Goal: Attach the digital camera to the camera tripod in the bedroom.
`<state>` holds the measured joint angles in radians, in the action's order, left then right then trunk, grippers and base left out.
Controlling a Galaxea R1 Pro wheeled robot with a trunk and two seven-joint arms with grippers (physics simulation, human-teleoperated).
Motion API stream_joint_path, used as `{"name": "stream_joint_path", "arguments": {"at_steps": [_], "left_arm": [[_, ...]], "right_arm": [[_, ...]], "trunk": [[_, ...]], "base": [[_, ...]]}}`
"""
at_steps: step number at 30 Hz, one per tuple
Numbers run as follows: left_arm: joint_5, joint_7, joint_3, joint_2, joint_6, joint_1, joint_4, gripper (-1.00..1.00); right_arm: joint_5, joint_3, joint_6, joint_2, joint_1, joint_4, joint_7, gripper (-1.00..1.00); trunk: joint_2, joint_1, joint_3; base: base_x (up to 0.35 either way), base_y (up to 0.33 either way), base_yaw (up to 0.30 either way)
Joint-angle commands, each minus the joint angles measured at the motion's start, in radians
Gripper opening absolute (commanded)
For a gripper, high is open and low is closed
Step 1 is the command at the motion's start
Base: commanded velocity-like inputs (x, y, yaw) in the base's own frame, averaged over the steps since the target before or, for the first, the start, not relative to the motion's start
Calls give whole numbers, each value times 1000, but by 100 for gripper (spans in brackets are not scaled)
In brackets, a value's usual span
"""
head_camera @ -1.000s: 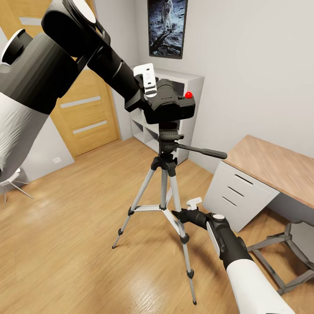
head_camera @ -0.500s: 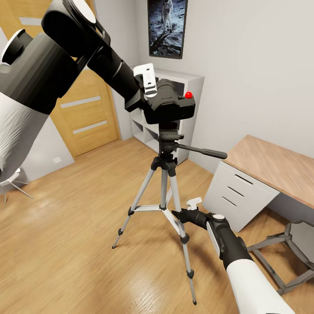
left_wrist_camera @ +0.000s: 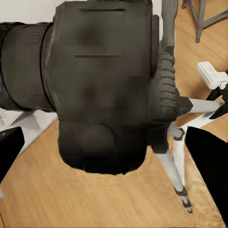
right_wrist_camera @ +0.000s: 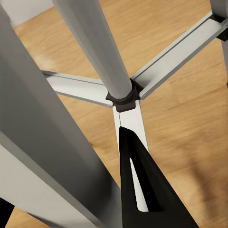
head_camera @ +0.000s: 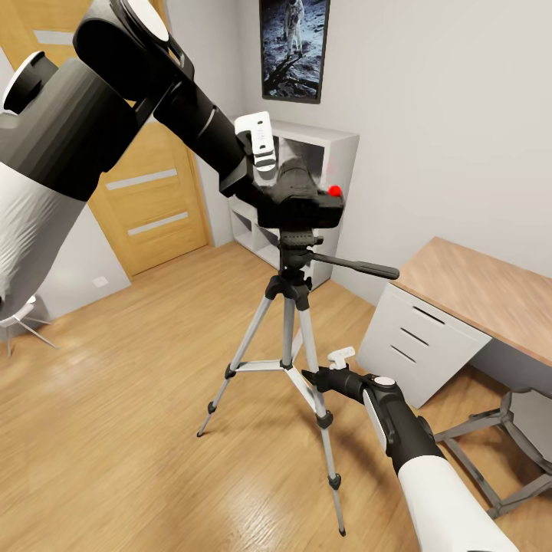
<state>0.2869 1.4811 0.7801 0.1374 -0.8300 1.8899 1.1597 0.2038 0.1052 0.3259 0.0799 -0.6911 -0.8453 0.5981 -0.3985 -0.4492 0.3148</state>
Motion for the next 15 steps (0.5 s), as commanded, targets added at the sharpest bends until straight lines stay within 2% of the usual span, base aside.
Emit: {"name": "stream_joint_path", "arguments": {"at_steps": [1,15], "left_arm": [[8,8,1,1,-11,1,1,100],[8,8,2,0,-12,1,2,100]], "right_arm": [[91,5,10,1,-1,31,8,-100],[91,5,10,1,-1,31,8,-100]], "trunk": [[-2,-1,2],[-2,-1,2]], "base": [[0,0,0],[0,0,0]]}}
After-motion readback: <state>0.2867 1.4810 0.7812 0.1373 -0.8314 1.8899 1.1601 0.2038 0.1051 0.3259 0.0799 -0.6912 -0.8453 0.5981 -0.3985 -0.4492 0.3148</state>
